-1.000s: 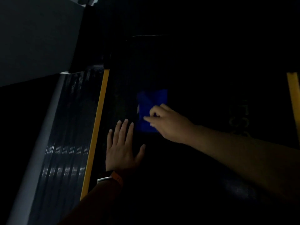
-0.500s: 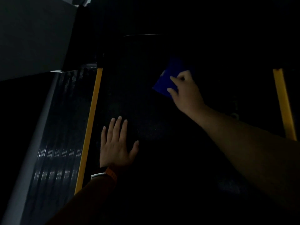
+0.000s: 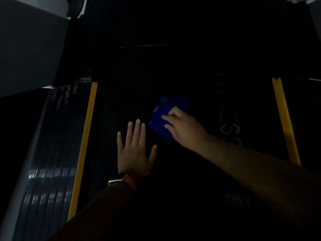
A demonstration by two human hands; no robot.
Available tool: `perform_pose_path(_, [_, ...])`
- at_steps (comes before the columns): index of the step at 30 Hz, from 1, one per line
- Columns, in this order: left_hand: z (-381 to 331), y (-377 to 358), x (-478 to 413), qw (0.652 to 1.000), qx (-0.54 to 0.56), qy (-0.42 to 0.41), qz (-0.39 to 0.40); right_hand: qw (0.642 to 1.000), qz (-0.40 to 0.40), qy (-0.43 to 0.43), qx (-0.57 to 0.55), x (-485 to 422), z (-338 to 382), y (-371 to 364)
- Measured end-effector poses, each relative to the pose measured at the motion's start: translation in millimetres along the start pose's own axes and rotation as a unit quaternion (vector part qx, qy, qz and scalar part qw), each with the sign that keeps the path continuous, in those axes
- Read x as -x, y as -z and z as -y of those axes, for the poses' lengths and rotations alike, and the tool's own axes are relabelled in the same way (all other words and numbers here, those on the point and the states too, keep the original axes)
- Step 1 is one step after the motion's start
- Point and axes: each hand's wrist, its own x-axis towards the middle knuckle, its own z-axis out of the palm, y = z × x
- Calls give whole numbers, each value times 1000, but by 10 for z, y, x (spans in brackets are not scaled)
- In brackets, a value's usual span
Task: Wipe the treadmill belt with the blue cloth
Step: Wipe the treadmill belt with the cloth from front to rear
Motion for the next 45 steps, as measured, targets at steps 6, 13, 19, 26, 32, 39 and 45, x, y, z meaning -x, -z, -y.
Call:
perform_pose_path(6, [-300, 13, -174, 1000, 18, -5, 14, 980, -114, -133, 89, -114, -620, 273])
perform_pose_path(13, [-258, -39, -157, 999, 38, -17, 16, 985, 14, 96, 142, -36, -208, 114])
perform_pose_path(19, [-267, -71, -139, 1000, 25, -13, -1, 993, -66, -44, 84, -186, -146, -2])
perform_pose_path(26, [-268, -91, -144, 1000, 17, -4, -12, 974, -117, -160, 107, -599, -886, 366])
perform_pose_path(32, [-264, -85, -135, 1000, 17, -9, -14, 984, 58, 99, 133, -376, -454, 149])
perform_pose_path(39, [-284, -86, -129, 1000, 13, -7, -21, 984, -44, -113, 127, -732, -551, 136])
perform_pose_path(45, [-300, -87, -145, 999, 25, -10, -32, 965, -72, -152, 199, -1042, -1236, 569])
